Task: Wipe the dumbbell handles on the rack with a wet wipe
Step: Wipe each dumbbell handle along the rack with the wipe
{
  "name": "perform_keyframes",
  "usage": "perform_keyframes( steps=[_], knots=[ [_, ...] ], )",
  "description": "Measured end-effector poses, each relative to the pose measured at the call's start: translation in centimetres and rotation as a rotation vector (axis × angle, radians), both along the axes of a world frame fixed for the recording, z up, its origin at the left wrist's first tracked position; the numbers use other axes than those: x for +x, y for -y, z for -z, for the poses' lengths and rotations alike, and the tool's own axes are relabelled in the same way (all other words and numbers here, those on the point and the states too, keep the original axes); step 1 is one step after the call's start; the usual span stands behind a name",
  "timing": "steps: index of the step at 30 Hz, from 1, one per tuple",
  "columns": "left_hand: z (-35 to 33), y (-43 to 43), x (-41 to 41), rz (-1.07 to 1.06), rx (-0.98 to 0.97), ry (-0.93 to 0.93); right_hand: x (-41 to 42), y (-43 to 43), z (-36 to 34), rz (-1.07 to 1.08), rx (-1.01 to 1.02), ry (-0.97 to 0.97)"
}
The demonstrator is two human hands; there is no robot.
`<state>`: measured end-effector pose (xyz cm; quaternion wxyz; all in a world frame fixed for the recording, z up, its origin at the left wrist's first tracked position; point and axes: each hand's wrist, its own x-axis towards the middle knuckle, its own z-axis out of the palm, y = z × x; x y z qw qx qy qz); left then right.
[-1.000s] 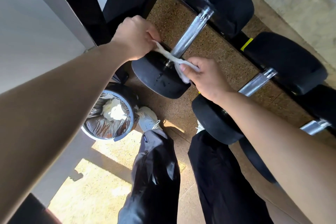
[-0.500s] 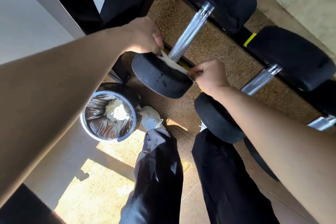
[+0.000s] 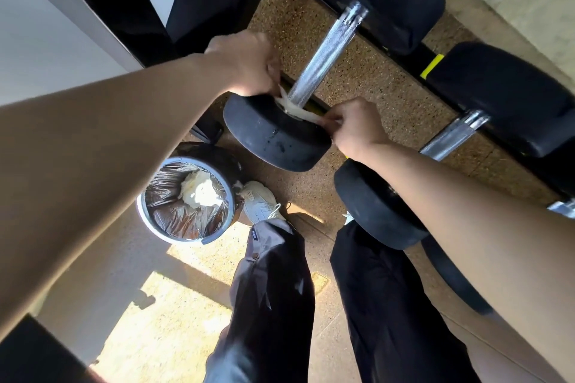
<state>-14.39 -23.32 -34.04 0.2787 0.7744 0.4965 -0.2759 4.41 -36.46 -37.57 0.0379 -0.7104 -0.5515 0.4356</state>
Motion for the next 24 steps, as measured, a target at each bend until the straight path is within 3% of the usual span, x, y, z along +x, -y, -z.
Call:
perform_keyframes(
  steps=[4, 7, 10, 15, 20, 24],
  knots=[
    [1.1, -0.9, -0.9, -0.115, 0.171, -0.057, -1.5, -1.0, -1.4, -0.075, 0.156, -0.107],
    [0.7, -0.8, -0.2, -0.087, 0.179, 0.05, 0.1, -1.1, -0.6, -0.029, 0.165, 0.005],
    [-0.5, -0.1, 0.7, -0.089, 0.307, 0.134, 0.8, -1.2, -0.4, 0.02, 0.175, 0.139],
    [0.0, 0.1, 0.9, -0.413, 0.281, 0.027, 0.3, -1.6, -2.0, 0.013, 0.283, 0.26],
    [-1.1, 0.7, 5.4, -0.454, 0.413, 0.128, 0.8, -2.9, -2.1, 0.493, 0.106, 0.358],
    [0.6, -1.3, 5.8, -0.909, 0.265, 0.129, -1.4, -4.6, -3.6, 0.57, 0.263, 0.142]
  ],
)
